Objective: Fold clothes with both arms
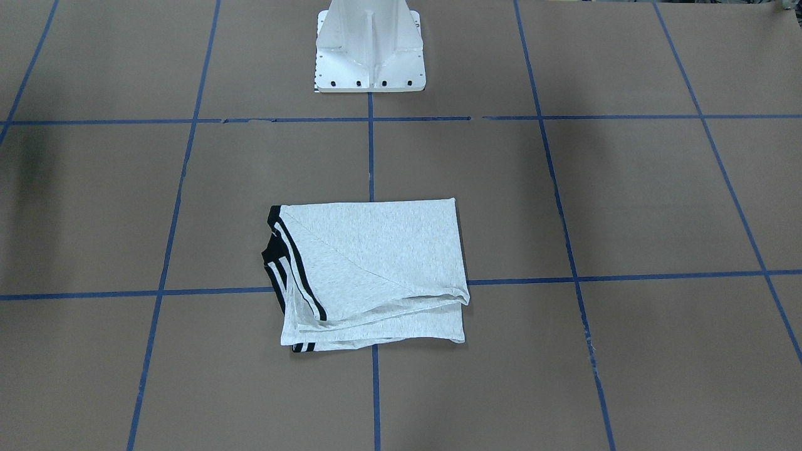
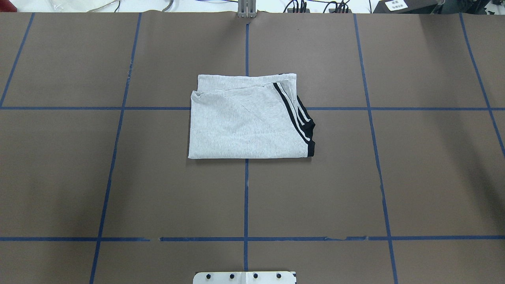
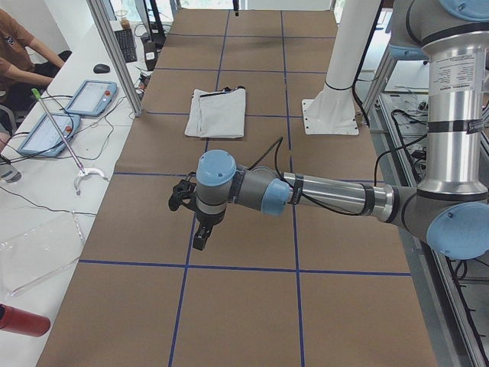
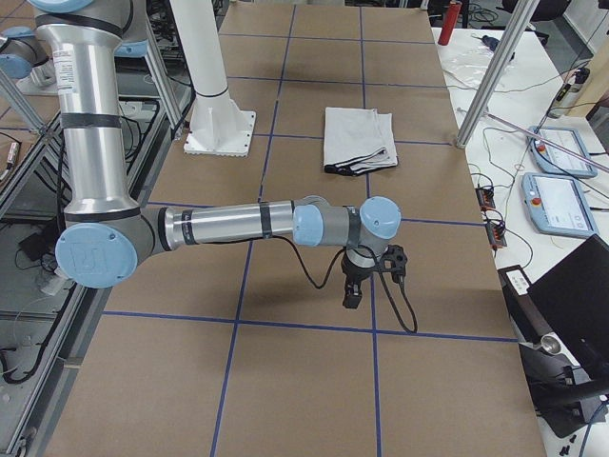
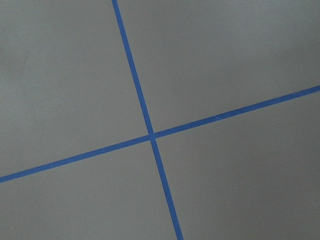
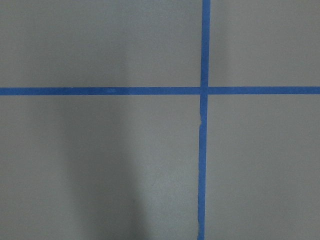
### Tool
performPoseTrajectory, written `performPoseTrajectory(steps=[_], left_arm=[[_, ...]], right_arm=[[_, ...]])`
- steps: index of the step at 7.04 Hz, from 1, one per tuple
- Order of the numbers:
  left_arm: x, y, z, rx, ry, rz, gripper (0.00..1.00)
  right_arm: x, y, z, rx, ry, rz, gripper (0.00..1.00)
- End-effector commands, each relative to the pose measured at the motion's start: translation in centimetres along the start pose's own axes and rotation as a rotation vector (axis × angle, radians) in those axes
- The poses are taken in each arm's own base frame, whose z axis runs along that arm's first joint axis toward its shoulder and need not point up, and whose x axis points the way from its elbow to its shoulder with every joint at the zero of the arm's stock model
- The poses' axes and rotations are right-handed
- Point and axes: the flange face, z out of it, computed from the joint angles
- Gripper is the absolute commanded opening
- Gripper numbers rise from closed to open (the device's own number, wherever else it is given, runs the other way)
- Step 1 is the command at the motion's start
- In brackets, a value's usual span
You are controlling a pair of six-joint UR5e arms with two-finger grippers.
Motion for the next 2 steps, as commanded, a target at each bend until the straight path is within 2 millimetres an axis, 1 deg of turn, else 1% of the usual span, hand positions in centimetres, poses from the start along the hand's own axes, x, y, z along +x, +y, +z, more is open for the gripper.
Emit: performPoseTrajectory(steps=[1, 2], left_arm=[[-0.07, -0.27, 0.16, -0.003, 0.000, -0.001, 1.00], [0.19, -0.90, -0.27, 0.007, -0.010, 0.006, 1.00]], right_arm=[[1.03, 0.82, -0.86, 0.015, -0.036, 0.023, 1.00], [1.16, 1.07, -0.74, 0.013, -0.036, 0.025, 1.00]])
